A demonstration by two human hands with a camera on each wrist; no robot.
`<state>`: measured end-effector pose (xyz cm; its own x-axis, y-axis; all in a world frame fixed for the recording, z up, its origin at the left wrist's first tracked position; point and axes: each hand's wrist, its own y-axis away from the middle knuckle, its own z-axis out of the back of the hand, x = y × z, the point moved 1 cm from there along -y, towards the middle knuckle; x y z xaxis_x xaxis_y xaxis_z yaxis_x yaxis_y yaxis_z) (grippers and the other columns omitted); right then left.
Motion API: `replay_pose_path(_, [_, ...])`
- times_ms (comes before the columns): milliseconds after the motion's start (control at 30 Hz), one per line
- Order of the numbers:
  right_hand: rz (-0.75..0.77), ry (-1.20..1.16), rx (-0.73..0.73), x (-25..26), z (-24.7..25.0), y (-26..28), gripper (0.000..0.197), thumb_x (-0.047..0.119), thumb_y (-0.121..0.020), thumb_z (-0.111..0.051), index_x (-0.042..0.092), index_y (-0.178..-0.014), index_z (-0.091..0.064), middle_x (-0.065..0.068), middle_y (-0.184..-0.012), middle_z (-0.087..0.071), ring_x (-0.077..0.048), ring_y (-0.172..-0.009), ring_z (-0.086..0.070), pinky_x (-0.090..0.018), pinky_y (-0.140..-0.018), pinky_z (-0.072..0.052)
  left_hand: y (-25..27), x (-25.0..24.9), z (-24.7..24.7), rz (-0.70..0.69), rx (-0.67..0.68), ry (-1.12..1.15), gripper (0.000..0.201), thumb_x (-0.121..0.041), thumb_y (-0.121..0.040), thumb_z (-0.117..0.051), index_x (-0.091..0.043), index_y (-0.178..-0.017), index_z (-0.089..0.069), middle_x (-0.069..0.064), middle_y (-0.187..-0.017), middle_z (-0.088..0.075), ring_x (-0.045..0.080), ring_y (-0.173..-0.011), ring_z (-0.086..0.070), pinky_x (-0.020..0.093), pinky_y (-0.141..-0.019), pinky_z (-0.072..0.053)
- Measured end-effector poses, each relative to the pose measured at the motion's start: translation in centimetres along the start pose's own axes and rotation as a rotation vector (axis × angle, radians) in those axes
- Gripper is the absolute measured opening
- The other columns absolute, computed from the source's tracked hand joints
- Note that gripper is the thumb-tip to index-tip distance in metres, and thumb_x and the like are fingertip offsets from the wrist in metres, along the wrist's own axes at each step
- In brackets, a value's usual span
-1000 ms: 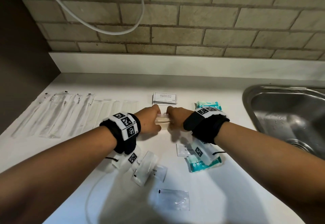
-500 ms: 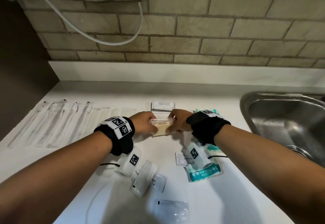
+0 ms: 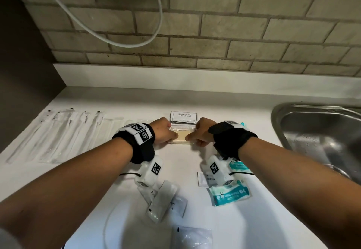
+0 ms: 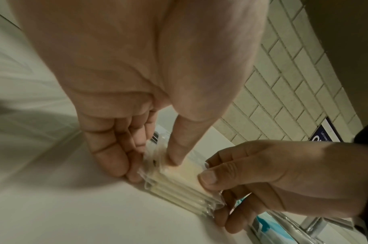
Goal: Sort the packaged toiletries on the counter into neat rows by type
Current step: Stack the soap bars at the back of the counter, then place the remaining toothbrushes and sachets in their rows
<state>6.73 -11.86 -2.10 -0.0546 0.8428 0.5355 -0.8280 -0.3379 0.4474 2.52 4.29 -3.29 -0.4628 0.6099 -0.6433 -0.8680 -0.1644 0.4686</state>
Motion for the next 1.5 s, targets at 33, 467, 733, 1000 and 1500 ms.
replay_pose_path(33, [-0.004, -0.004, -0.011, 0.0, 0.0, 0.0, 0.026, 0.028, -0.078, -0.075, 0.009, -0.065, -0.062, -0.003, -0.058, -0.064, -0.013, -0.046, -0.059, -0.027, -0.068, -0.058, -0.1, -0.1, 0.0, -0.001, -0.001, 0.002, 0.048, -0.029, -0.068, -0.073, -0.013, -0.108, -0.05, 0.02, -0.104, -0.07, 0.034, -0.102, -0.066, 0.046, -0.095, -0.053])
replay_pose_path(467, [-0.043, 0.028, -0.05, 0.4, 0.1, 0.1, 0.032, 0.034, -0.076, -0.074, 0.002, -0.077, -0.075, -0.004, -0.06, -0.066, -0.016, -0.051, -0.058, -0.029, -0.069, -0.058, -0.1, -1.0, 0.3, -0.049, -0.063, -0.3, 0.05, -0.032, -0.087, -0.063, -0.008, -0.125, -0.042, 0.01, -0.111, -0.067, 0.027, -0.101, -0.064, 0.033, -0.081, -0.049])
replay_pose_path(733, [-0.075, 0.15, -0.162, 0.9, 0.2, 1.5, 0.045, 0.046, -0.077, -0.07, 0.014, -0.057, -0.047, 0.001, -0.04, -0.052, -0.014, -0.044, -0.048, -0.021, -0.043, -0.035, 0.6, -1.1, 0.9, -0.068, -0.097, -0.37, 0.059, -0.039, -0.089, -0.06, -0.006, -0.13, -0.036, 0.008, -0.109, -0.059, 0.028, -0.099, -0.059, 0.033, -0.077, -0.045])
replay_pose_path(1000, [0.132, 0.479, -0.032, 1.0, 0.2, 6.9, 0.041, 0.039, -0.077, -0.075, 0.007, -0.101, -0.068, -0.007, -0.095, -0.064, -0.019, -0.083, -0.053, -0.022, -0.052, -0.034, 6.2, -0.5, 2.2, -0.213, -0.096, -0.401, 0.058, -0.059, -0.081, -0.066, -0.017, -0.116, -0.049, 0.001, -0.102, -0.064, 0.02, -0.092, -0.061, 0.03, -0.069, -0.041])
replay_pose_path(1500, [0.211, 0.709, 0.068, 0.6, -3.7, 11.1, 0.023, 0.011, -0.087, -0.061, 0.005, -0.108, -0.064, -0.007, -0.102, -0.066, -0.02, -0.09, -0.052, -0.024, -0.068, -0.039, 12.8, 2.9, -3.9, -0.185, 0.051, -0.71, 0.049, -0.051, -0.075, -0.07, -0.007, -0.095, -0.065, 0.007, -0.093, -0.069, 0.025, -0.09, -0.064, 0.037, -0.075, -0.054])
